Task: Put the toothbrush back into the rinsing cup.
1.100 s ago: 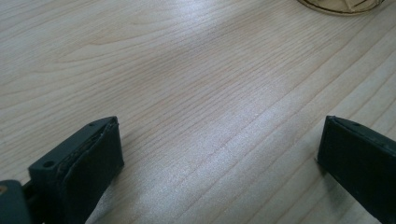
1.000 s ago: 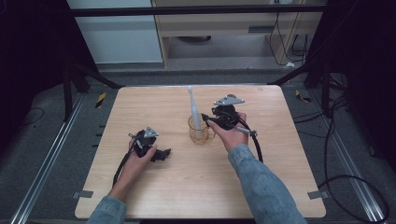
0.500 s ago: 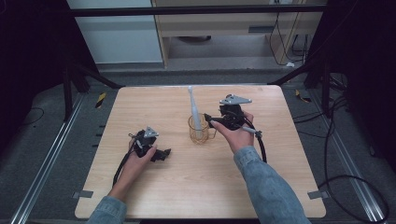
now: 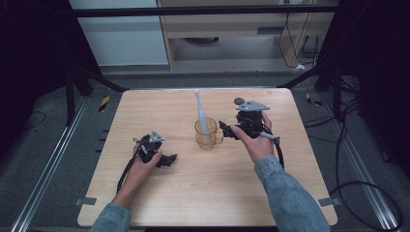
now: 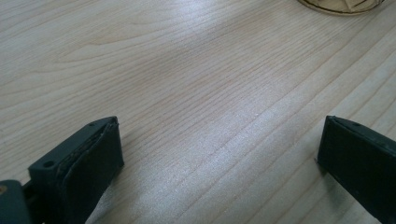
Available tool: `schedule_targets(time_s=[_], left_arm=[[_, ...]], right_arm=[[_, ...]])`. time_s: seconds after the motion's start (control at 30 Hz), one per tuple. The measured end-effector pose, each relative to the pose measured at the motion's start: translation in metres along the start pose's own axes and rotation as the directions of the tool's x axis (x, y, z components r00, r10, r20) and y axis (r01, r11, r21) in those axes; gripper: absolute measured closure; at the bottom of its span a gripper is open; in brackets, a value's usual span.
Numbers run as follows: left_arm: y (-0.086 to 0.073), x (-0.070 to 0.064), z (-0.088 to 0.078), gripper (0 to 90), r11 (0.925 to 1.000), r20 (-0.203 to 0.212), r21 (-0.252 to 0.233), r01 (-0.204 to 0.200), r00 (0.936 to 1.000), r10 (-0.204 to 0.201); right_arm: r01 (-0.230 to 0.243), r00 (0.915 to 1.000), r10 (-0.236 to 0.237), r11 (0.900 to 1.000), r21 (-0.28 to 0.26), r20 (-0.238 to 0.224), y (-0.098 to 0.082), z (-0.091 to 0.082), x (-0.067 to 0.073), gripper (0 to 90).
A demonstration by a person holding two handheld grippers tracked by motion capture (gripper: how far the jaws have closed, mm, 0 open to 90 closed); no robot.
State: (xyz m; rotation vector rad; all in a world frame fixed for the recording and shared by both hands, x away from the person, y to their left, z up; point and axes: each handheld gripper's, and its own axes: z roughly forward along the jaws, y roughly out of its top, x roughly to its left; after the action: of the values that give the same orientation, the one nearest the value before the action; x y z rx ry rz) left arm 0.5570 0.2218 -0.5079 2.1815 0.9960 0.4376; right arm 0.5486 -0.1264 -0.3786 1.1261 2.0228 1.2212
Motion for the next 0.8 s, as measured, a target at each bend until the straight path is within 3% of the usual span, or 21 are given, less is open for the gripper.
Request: schedule_targets(time_s=[0.8], left_arm=[[0.0, 0.0, 0.0, 0.0, 1.0, 0.0, 0.001, -0.001, 1.0, 0.001]], right_arm=[[0.008, 0.9993, -0.01, 0.999, 0.036, 0.036, -0.025, -0.027, -0.026, 10.3]])
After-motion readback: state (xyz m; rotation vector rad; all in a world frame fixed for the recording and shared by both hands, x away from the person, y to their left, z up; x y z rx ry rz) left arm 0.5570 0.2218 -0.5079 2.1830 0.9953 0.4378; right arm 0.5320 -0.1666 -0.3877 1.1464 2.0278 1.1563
